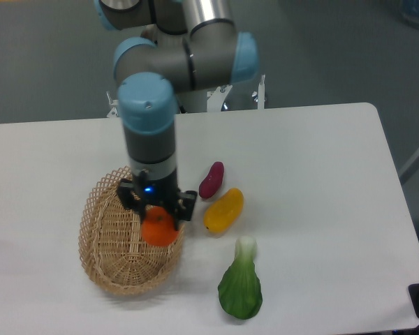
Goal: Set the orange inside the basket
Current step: 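Carry the orange over the wicker basket and lower it inside, then open the gripper to release the orange into the basket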
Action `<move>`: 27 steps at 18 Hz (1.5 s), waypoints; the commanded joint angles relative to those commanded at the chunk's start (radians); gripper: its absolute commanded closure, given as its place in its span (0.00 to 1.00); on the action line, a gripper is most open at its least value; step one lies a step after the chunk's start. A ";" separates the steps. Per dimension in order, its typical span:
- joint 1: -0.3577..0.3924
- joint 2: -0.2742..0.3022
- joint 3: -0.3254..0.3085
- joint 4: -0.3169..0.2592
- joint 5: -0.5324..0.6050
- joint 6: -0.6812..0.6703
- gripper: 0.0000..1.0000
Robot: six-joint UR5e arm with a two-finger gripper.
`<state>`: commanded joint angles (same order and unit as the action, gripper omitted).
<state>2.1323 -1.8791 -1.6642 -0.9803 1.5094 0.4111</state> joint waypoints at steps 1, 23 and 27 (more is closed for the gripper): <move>-0.011 -0.002 -0.015 0.005 0.000 0.003 0.40; -0.035 -0.087 -0.040 0.005 0.029 0.003 0.09; -0.034 -0.074 -0.029 0.005 0.031 0.005 0.00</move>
<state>2.0985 -1.9528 -1.6936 -0.9756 1.5401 0.4157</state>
